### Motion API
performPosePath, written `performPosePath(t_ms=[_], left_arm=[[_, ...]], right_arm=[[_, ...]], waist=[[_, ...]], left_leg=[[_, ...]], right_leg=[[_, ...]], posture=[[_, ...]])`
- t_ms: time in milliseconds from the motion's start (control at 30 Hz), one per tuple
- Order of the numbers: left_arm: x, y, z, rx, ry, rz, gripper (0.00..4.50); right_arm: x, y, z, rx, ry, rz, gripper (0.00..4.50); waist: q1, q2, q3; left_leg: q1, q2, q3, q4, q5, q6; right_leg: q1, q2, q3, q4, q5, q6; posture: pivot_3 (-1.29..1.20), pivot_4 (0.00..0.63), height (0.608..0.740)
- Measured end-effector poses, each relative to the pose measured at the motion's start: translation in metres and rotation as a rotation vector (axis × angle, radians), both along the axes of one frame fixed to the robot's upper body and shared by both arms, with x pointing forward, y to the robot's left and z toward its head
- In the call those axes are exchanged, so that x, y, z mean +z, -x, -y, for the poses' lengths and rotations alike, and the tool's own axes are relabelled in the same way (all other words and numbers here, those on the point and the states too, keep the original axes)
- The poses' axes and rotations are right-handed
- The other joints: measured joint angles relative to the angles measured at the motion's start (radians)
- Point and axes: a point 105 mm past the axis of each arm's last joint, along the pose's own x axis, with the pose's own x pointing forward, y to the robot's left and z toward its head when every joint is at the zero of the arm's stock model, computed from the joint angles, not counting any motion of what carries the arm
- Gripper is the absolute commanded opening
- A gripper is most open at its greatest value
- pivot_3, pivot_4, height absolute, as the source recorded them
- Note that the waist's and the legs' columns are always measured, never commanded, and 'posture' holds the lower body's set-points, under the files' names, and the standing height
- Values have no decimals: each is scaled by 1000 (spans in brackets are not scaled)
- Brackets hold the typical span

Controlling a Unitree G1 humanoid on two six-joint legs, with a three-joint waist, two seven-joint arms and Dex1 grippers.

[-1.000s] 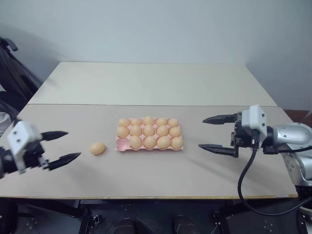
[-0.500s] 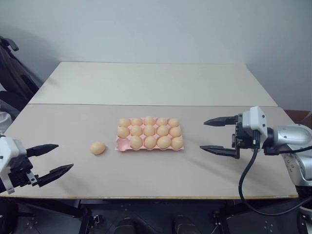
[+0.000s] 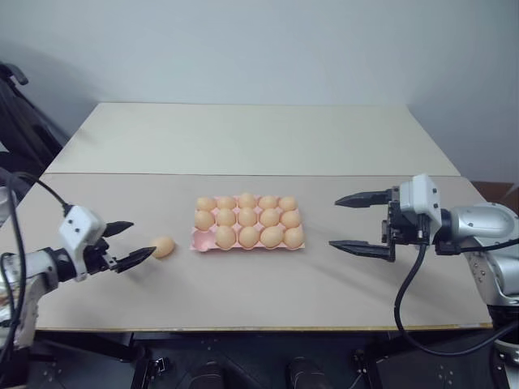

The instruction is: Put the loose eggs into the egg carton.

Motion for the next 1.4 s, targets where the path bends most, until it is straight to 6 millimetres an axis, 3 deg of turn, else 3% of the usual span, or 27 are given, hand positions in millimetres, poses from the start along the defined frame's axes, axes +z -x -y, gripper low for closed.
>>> performPosePath(t_ms=[133, 167, 467, 800, 933, 1133, 1400], left_arm=[[-24, -19, 10, -13, 2, -65, 4466], [-27, -22, 11, -13, 0, -75, 4283], [-31, -29, 12, -29, -15, -74, 1827], [30, -19, 59, -277, 41, 83, 1827], [35, -19, 79, -345, 55, 97, 1827], [15, -25, 98, -378, 62, 53, 1827], [9, -26, 99, -384, 40, 25, 4387]], right_arm=[[0, 2, -2, 1, -2, 7, 4500], [0, 3, -3, 2, -1, 10, 4500], [0, 6, -1, -18, -15, 18, 4500], [1, 9, -2, 22, -15, 8, 4500], [3, 13, -4, 62, -27, -1, 4500], [3, 13, -4, 62, -29, -1, 4500], [3, 15, -4, 58, -20, 2, 4500]], waist=[[1, 0, 0], [0, 0, 0], [1, 0, 0], [2, 0, 0], [2, 0, 0], [1, 0, 0], [2, 0, 0]], left_leg=[[0, 0, -1, 1, 0, 0], [0, 0, -1, 0, 0, 0], [0, 0, -1, 1, 0, 0], [0, 0, -1, 1, 0, 0], [0, 0, -1, 1, 0, 0], [0, 0, -1, 2, 0, 0], [-1, 0, -1, 2, 0, 0]], right_leg=[[0, 0, 0, 1, 0, 0], [-1, 0, 0, 1, 0, 0], [0, 0, 0, 1, 0, 0], [0, 0, 0, 1, 0, 0], [1, 0, 0, 1, 0, 0], [1, 0, 0, 1, 0, 0], [0, 0, 0, 1, 0, 0]], posture=[[0, 150, 740], [0, 150, 740], [0, 150, 740], [0, 150, 740], [0, 150, 740], [0, 150, 740], [0, 150, 740]])
